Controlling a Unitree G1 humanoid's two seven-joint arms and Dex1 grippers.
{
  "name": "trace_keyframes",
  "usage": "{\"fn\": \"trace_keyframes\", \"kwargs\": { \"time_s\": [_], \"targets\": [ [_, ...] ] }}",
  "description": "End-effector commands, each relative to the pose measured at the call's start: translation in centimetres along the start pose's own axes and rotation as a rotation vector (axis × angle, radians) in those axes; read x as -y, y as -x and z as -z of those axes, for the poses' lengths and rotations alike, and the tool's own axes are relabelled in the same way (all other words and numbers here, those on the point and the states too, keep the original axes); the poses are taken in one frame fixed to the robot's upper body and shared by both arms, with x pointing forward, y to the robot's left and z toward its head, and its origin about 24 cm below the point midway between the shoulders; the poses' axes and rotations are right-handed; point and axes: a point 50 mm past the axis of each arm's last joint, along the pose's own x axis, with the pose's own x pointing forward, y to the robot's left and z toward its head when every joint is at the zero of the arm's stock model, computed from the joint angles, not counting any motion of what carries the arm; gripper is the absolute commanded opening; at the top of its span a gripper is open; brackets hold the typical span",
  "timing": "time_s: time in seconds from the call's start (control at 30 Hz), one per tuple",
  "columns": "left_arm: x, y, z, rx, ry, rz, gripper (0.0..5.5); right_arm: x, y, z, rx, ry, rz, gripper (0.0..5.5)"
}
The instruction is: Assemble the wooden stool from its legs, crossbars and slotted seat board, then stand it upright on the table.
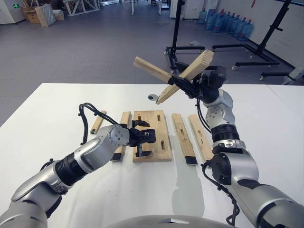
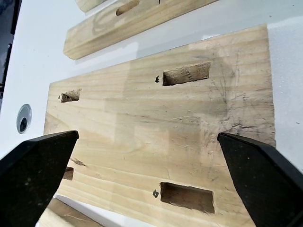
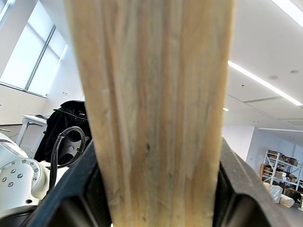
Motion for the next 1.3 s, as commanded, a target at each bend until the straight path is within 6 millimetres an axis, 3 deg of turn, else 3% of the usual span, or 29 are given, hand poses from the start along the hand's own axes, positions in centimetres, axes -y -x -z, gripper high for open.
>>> {"fn": "trace_keyframes", "kwargs": {
  "time_s": [0.03, 0.27, 0.57, 0.83, 0.93, 1.03, 1.17, 1.3],
  "targets": [
    [2.5, -0.3, 2.0, -0.079, 0.029, 0.096, 5.40, 0.1, -0.4, -0.3, 0.012, -0.001, -0.011, 2.11],
    [4.0, 1.6, 2.5, -0.089, 0.048, 0.136, 5.40, 0.3, -0.4, -0.5, 0.004, 0.003, -0.009, 2.11],
    [4.6, 2.2, 1.8, -0.078, 0.079, 0.135, 5.40, 0.3, -0.3, -0.6, -0.004, -0.003, -0.011, 2.11],
    [-1.6, 3.3, 0.3, -0.009, 0.199, -0.087, 5.40, 0.5, -0.2, -0.5, -0.008, -0.041, 0.004, 2.11],
    [-5.1, 5.2, -2.1, 0.198, 0.414, -0.136, 5.40, 1.4, 0.6, -1.2, -0.043, -0.060, 0.039, 2.11],
    [-7.2, 8.0, -3.0, 0.349, 0.543, -0.120, 5.40, 2.5, 2.0, -2.4, -0.043, -0.158, 0.070, 2.11],
    [-8.4, 10.4, -0.9, 0.421, 0.667, -0.143, 5.40, 2.1, 5.1, -1.3, -0.078, -0.321, 0.126, 2.11],
    [-7.7, 9.9, 2.0, 0.449, 0.821, -0.128, 5.40, 0.8, 6.7, 0.5, -0.011, -0.392, 0.168, 2.11]
  ]
}}
